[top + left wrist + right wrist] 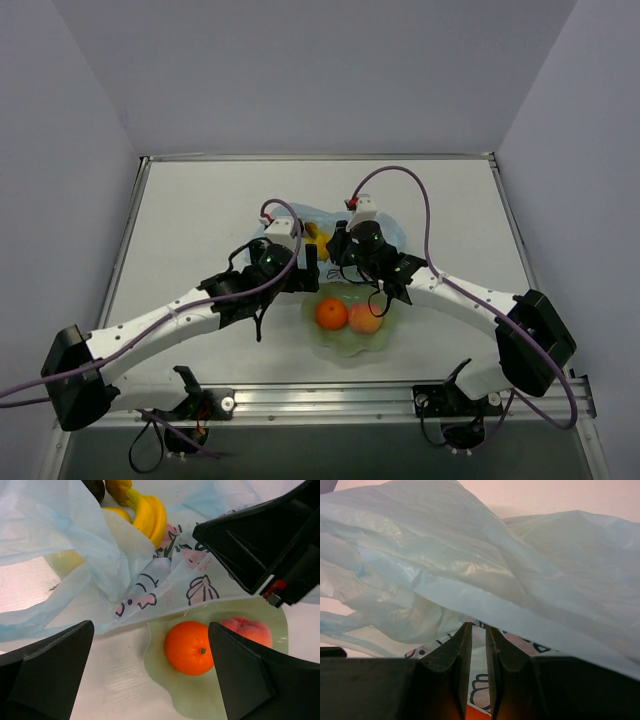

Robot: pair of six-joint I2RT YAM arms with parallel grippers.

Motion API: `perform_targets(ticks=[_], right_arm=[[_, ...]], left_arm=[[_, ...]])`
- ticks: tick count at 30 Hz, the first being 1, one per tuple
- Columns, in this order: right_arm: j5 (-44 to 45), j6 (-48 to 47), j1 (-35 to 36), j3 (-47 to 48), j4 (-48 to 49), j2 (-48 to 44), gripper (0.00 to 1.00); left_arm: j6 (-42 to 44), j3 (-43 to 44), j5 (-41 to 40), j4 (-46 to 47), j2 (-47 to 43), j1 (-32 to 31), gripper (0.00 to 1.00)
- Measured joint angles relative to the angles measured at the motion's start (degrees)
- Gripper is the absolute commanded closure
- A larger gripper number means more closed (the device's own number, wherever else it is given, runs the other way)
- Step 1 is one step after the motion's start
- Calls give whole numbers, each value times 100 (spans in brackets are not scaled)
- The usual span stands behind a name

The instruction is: Take the fake fruits out of the plastic bag

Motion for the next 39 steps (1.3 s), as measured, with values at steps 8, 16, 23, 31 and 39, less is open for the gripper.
perform_targets(ticks=[8,16,23,31,39], right_arm=[[-74,-52,-20,2,15,2,86],[-74,-79,-26,83,33,177,86],[-76,-81,13,177,57,461,84],[-13,-142,39,754,114,1252,65],[693,203,52,1185,50,2015,43]], left_arm=[[254,533,-850,-122,1202,50,4],[442,551,-1335,166,1805,439,22],[573,197,-1187,1067,1794,992,72],[717,-435,-859,1532,1480,1093,98],[575,-1266,-407,1834,660,1152,98]])
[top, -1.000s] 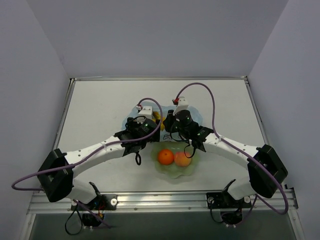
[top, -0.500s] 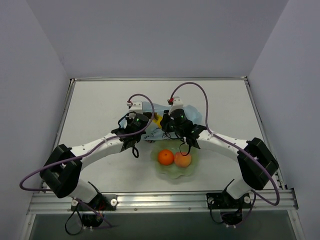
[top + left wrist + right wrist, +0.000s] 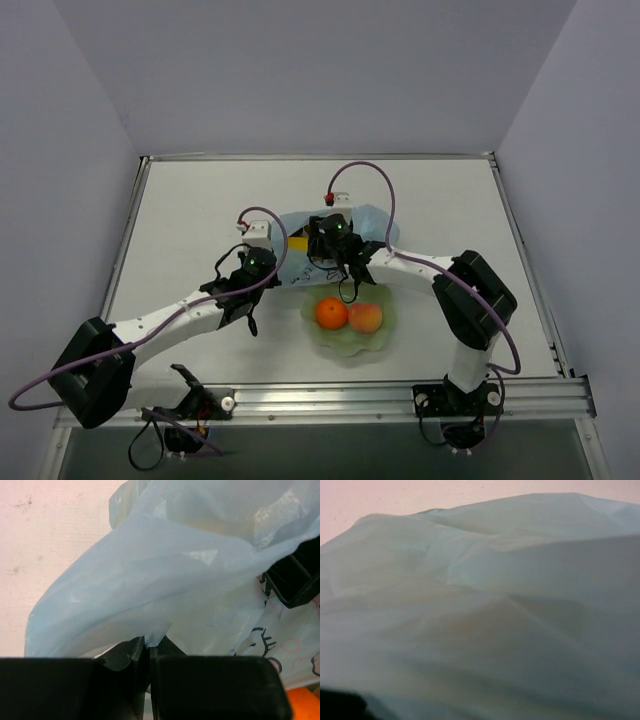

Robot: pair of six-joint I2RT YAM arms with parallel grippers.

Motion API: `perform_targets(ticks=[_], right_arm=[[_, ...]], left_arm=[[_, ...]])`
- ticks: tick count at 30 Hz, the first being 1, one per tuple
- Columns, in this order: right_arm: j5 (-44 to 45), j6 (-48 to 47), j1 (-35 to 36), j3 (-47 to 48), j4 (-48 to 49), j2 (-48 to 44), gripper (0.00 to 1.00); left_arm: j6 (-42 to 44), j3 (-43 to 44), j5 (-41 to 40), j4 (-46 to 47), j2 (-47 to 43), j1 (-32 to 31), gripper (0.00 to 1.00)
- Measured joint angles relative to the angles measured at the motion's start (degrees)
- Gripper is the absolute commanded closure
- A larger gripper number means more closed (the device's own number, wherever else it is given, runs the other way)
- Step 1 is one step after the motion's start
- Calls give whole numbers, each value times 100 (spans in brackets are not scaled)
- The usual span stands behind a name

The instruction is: Take the fake fruits out of the plastic bag

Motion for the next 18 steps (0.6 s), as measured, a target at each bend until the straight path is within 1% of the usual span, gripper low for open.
perform_targets(ticks=[1,2,4,6,7,15,18], right_arm=[[83,79,2,11,-4,50,40],[144,144,4,11,-31,83,39],[240,273,24,15,-52,133,32],[313,376,48,26,-48,197,31],[341,420,63,42,-39,243,29],[345,675,72,352,205,787,27],[341,699,70,391,330,890,33]], left_arm=[[-15,-81,46,31,-63,0,97],[-33,-162,90,79,-118,0,98],[-55,-295,151,146,-181,0,98],[-63,-396,216,199,-197,0,98],[-70,-442,243,240,-197,0,98],[-68,-682,407,496,-280,0,98],[-26,-706,437,592,-323,0,98]])
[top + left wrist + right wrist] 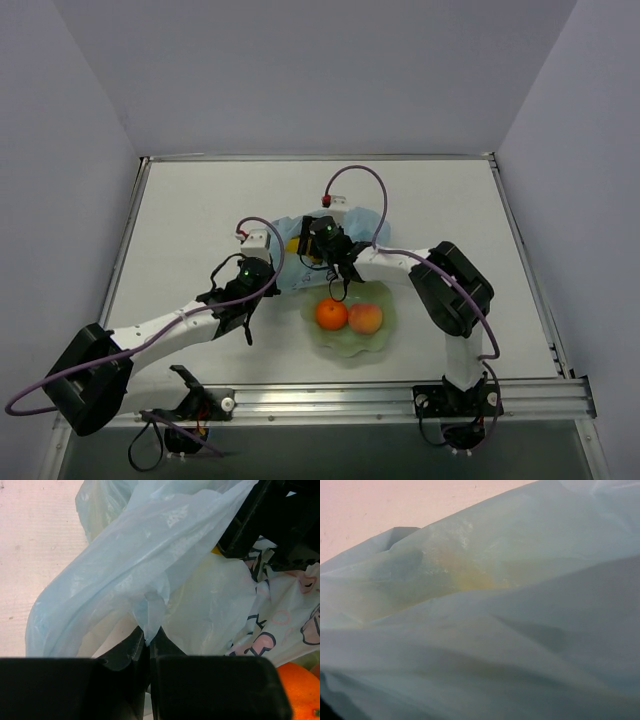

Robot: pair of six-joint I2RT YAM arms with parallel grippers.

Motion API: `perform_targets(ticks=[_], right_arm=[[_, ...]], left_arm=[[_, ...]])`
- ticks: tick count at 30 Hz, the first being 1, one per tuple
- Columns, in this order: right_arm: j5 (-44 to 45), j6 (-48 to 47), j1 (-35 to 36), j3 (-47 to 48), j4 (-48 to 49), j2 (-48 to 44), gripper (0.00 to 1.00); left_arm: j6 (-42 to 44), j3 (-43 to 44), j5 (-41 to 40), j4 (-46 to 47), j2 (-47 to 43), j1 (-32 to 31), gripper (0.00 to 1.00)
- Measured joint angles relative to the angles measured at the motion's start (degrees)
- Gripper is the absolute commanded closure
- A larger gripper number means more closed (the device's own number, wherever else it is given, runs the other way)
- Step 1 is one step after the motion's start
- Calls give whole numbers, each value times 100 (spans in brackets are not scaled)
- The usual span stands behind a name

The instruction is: Take the fake fruits out of the plastic bag

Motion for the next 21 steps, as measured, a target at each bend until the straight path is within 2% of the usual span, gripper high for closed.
perform_targets(ticks=[2,3,5,6,9,12,21], right_arm=[[2,13,-9,0,63,35,33],[4,15,-13,0,120,61,36],[4,24,-44,2,227,116,52],[-15,35,-52,2,273,142,65],[-24,127,-83,-11,424,184,85],[11,118,-72,-48,501,170,93],[883,-546,439,-37,48,-452,99]], left_arm=[[28,0,22,72,-2,0,98],[44,0,39,103,-2,0,98],[85,0,76,157,-2,2,98],[116,0,92,186,-2,4,98],[177,0,120,262,-2,7,98],[192,0,166,354,-2,39,98],[149,61,264,472,-4,103,98]])
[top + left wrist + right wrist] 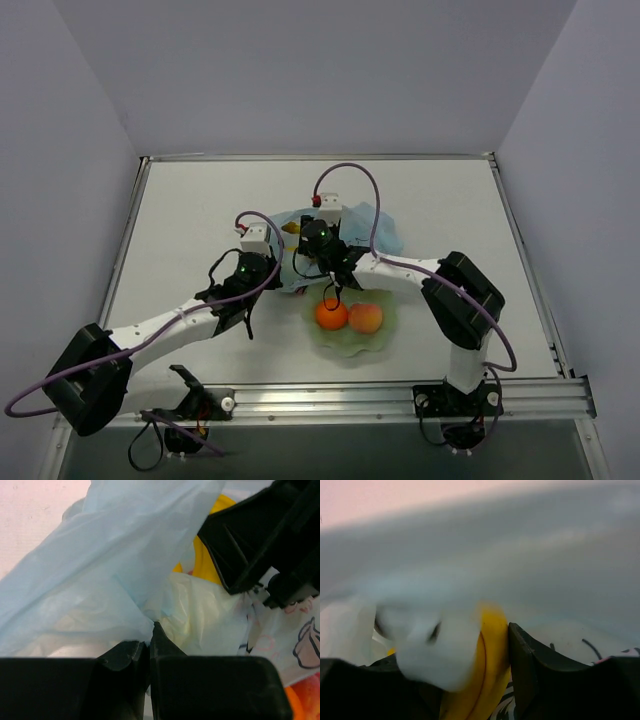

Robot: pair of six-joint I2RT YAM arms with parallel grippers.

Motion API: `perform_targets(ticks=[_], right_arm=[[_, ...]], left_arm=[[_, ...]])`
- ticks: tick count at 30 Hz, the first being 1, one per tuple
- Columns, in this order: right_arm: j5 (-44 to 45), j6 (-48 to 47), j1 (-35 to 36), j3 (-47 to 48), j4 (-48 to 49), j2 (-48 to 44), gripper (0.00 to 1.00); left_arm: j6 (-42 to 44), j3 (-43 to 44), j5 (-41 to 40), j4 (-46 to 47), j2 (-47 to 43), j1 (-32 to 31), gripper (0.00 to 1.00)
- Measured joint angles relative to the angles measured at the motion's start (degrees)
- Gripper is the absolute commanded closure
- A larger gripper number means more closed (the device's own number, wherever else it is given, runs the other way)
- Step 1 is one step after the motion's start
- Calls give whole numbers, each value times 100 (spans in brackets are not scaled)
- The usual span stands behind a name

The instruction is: Take the fake fruits out of the plastic bag

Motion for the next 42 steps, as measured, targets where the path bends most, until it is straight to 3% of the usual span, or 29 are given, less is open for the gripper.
perform_targets(ticks=[14,22,27,35,42], right_arm=[[1930,-2192,1106,393,-706,-597,100],[2420,-2387,1139,142,-492,-1419,100],[2922,-2465,992,146,13,-1419,100],[2291,-1703,531,221,17,-1462,100],[855,-719,260,232,-46,-2741,100]], left_arm=[[-22,306,-96,50,-44,48,98],[-20,306,-90,107,-26,122,98],[-22,304,-13,118,-74,122,98],[-24,479,15,118,-201,192,98],[-17,490,107,306,-17,201,98]])
